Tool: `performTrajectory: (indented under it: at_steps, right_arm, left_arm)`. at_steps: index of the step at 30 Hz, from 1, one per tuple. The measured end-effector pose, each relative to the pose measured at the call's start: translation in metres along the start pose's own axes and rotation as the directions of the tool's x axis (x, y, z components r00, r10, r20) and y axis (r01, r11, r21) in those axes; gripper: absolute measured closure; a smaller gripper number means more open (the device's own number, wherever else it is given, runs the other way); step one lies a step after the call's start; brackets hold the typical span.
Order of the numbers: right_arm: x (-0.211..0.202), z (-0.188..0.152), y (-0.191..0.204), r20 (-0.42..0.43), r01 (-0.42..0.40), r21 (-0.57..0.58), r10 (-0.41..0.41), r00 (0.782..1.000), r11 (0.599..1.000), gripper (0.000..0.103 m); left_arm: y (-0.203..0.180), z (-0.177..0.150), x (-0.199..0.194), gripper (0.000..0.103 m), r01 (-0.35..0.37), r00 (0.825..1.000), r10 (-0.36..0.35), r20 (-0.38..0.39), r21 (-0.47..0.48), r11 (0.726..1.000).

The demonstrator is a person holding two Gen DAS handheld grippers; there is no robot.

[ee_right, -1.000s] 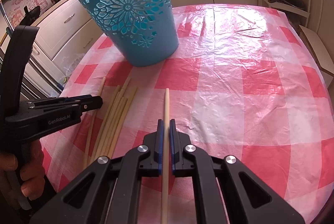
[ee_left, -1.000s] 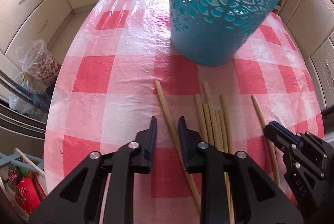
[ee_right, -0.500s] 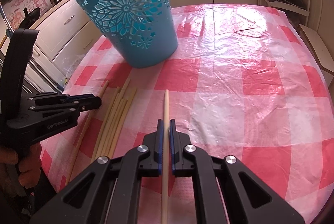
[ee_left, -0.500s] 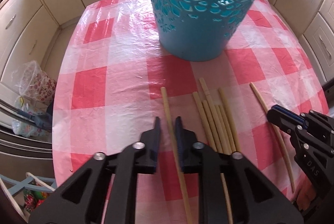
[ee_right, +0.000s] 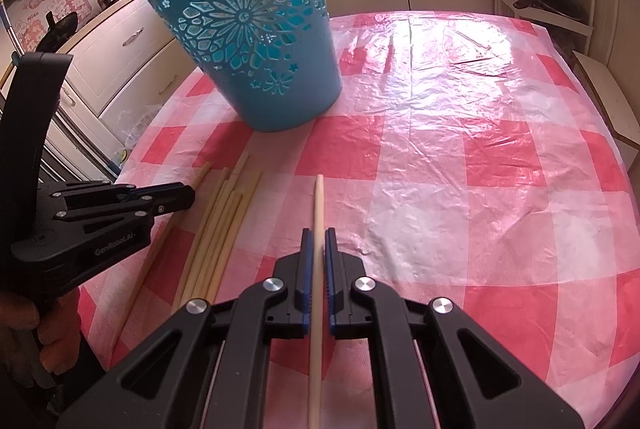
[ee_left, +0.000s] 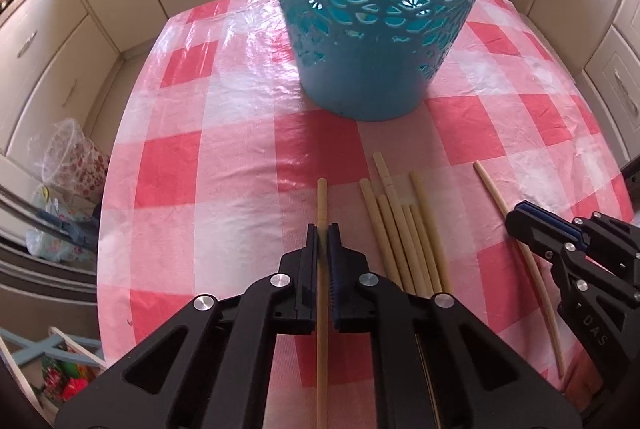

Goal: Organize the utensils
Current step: 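Close the left gripper on a stick from the bundle while the right gripper holds its stick, then lift the stick with the left gripper over the basket and open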

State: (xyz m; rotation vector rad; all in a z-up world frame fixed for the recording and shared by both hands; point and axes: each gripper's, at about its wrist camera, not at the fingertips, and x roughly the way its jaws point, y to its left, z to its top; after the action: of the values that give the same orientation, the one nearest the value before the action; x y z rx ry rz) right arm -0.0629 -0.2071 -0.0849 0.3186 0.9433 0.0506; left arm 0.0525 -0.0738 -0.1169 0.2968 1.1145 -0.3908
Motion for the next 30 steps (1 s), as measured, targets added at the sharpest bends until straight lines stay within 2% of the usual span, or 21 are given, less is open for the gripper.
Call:
performTrajectory:
  at_steps: [5, 7, 9, 13, 15, 18, 20, 23, 25, 27, 29, 30]
  right_arm:
    - [-0.001, -0.002, -0.002, 0.008, -0.007, 0.006, 0.007, 1.000, 1.000, 0.097]
    - [-0.002, -0.002, -0.003, 0.009, -0.007, 0.006, 0.007, 1.000, 1.000, 0.097]
    - [-0.002, -0.002, -0.003, 0.008, -0.007, 0.006, 0.007, 1.000, 1.000, 0.097]
    - [-0.002, -0.001, -0.004, 0.008, -0.010, 0.008, 0.010, 1.000, 1.000, 0.097]
    - [-0.003, -0.001, -0.004, 0.009, -0.012, 0.010, 0.012, 1.000, 1.000, 0.097]
    - [-0.003, -0.001, -0.006, 0.009, -0.017, 0.013, 0.017, 1.000, 1.000, 0.097]
    - [-0.003, -0.001, -0.007, 0.009, -0.020, 0.015, 0.020, 1.000, 1.000, 0.097]
    - [-0.004, 0.000, -0.008, 0.009, -0.023, 0.016, 0.023, 1.000, 1.000, 0.097]
    - [-0.004, 0.000, -0.009, 0.008, -0.026, 0.018, 0.026, 1.000, 0.999, 0.097]
    - [-0.004, 0.000, -0.010, 0.008, -0.030, 0.019, 0.030, 1.000, 0.999, 0.097]
    - [-0.004, 0.001, -0.011, 0.007, -0.034, 0.022, 0.034, 0.999, 0.999, 0.097]
    - [-0.004, 0.001, -0.011, 0.007, -0.037, 0.024, 0.037, 0.999, 0.999, 0.097]
  left_arm:
    - [0.031, -0.005, -0.031, 0.098, 0.064, 0.997, -0.059, 0.055, -0.090, 0.994]
    - [0.043, -0.004, -0.059, 0.098, 0.104, 0.989, -0.091, 0.118, -0.111, 0.988]
    - [0.054, 0.002, -0.089, 0.098, 0.147, 0.972, -0.121, 0.200, -0.121, 0.982]
    - [0.069, 0.022, -0.149, 0.098, 0.233, 0.912, -0.172, 0.371, -0.126, 0.964]
    - [0.072, 0.036, -0.173, 0.098, 0.275, 0.873, -0.194, 0.448, -0.124, 0.953]
    - [0.064, 0.060, -0.191, 0.098, 0.300, 0.827, -0.197, 0.527, -0.117, 0.947]
    - [0.056, 0.084, -0.193, 0.098, 0.304, 0.787, -0.185, 0.589, -0.109, 0.946]
    - [0.042, 0.116, -0.191, 0.098, 0.288, 0.757, -0.150, 0.636, -0.118, 0.950]
    - [0.035, 0.136, -0.185, 0.098, 0.264, 0.727, -0.112, 0.677, -0.126, 0.956]
    - [0.030, 0.152, -0.177, 0.098, 0.227, 0.706, -0.059, 0.705, -0.146, 0.963]
    - [0.028, 0.163, -0.167, 0.098, 0.205, 0.691, -0.017, 0.723, -0.174, 0.963]
    - [0.027, 0.168, -0.159, 0.098, 0.197, 0.691, 0.002, 0.723, -0.191, 0.962]
